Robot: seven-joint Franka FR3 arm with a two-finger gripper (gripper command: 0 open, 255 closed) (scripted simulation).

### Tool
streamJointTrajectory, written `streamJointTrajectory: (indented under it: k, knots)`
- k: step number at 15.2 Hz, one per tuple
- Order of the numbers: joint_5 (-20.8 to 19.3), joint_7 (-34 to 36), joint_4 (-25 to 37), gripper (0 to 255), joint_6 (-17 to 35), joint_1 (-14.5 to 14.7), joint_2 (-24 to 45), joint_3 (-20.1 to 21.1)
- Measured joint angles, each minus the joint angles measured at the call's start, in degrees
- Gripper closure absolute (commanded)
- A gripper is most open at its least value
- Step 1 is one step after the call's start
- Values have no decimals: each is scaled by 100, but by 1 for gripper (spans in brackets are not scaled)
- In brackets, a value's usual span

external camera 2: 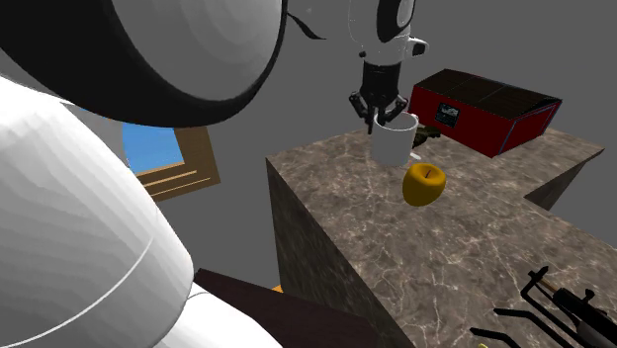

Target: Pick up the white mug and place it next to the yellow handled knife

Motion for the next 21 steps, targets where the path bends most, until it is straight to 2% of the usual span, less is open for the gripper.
streamJointTrajectory:
  k: [2,12,21]
  knots:
    - [-18,-259,-314,255,87,-121,-231,-148]
    - [-151,-1548,-792,255,47,-691,-780,-938]
    - [-241,-2809,-773,255,6,-1180,-830,-1753]
